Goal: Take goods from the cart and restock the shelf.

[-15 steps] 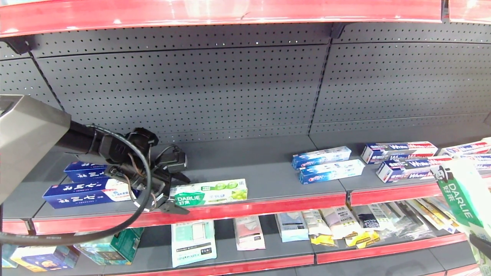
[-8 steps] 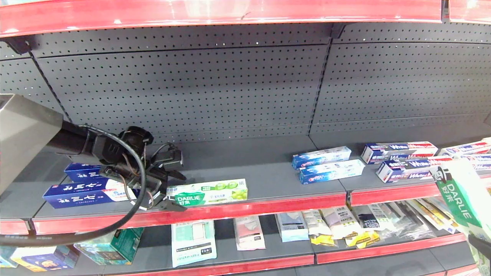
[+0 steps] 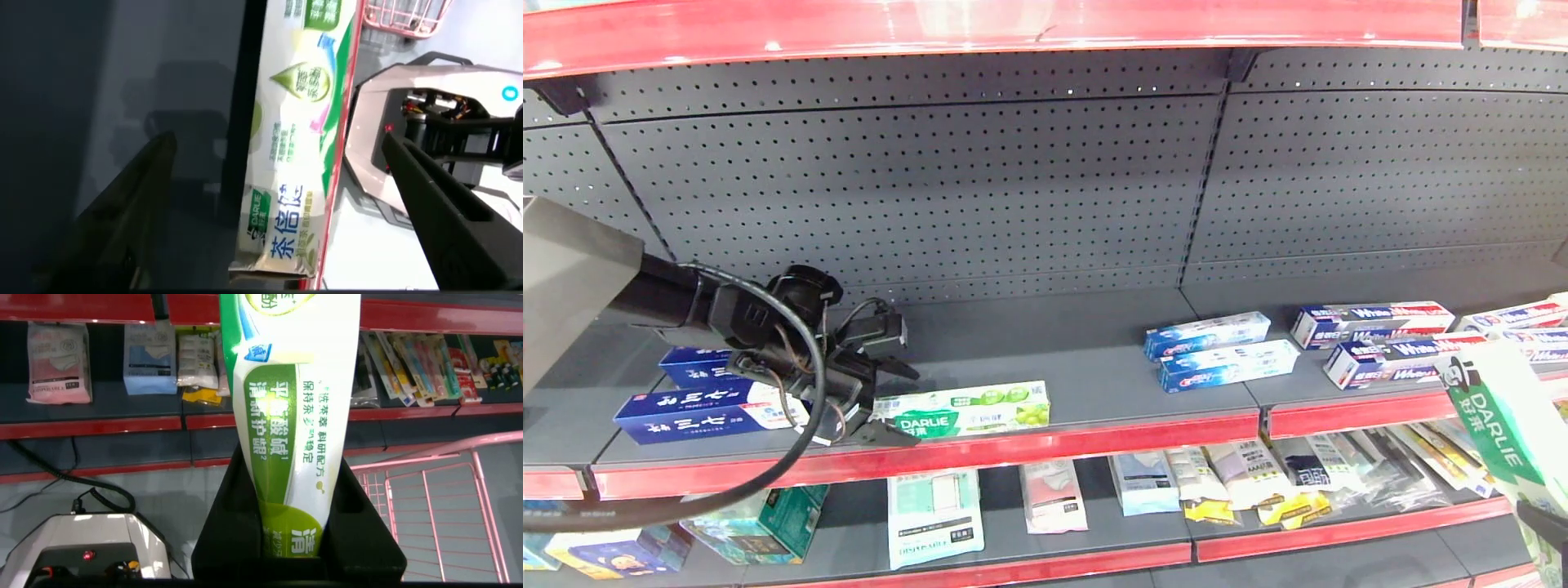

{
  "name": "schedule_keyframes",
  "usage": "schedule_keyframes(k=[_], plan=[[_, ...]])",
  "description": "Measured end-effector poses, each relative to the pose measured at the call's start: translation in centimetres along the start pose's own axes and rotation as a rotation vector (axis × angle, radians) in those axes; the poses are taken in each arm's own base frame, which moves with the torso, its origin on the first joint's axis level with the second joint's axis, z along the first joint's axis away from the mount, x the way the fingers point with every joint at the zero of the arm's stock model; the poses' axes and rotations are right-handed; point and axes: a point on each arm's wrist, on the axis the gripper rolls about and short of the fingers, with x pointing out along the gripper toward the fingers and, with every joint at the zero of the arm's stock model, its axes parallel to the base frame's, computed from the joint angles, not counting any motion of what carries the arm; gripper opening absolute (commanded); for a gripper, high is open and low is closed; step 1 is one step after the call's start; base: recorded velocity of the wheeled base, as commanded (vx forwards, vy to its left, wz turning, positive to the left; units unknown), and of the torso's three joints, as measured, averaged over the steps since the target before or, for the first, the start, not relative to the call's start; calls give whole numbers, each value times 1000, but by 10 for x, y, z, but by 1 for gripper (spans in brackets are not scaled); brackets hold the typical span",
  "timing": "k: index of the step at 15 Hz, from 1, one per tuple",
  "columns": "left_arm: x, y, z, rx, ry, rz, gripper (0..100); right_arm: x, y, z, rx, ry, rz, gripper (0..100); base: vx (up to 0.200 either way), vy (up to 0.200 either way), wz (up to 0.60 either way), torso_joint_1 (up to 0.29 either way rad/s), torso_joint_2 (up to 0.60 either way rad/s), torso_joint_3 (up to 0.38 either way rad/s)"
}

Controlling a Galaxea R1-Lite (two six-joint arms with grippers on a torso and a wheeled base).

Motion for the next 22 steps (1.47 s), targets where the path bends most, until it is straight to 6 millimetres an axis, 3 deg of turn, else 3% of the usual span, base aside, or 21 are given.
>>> schedule_keyframes(k=[13,22], plan=[[-58,9,-29,-65,-15,186,100,5,1,0,-4,26,15,0,0,0,0,0,0,0],[-87,12,-26,-211,-70,311,100,8,1,4,-5,29,17,0,0,0,0,0,0,0]])
